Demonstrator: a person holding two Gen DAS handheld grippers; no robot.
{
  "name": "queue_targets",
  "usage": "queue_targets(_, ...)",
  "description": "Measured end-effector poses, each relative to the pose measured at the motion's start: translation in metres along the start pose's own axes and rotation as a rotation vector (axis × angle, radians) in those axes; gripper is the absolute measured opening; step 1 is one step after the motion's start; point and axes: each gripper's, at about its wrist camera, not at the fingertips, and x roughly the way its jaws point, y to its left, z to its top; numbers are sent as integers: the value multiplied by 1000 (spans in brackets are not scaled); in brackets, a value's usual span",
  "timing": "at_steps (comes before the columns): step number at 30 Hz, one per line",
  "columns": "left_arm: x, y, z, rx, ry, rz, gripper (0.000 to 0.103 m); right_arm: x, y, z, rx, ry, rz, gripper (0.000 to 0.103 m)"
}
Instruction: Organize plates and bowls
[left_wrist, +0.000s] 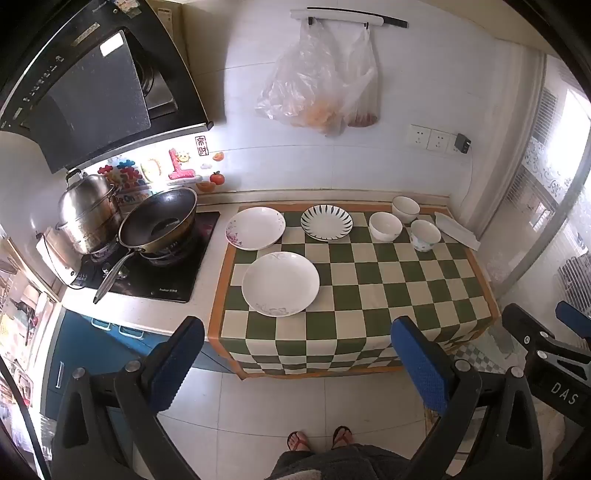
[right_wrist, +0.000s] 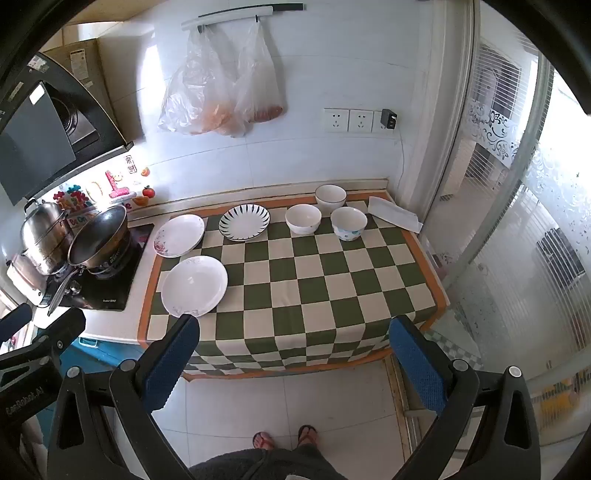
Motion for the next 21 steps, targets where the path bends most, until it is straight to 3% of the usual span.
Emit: queue_targets(21, -5, 0, 2, 13, -19, 21, 103, 1, 1, 0, 0, 3, 4, 103)
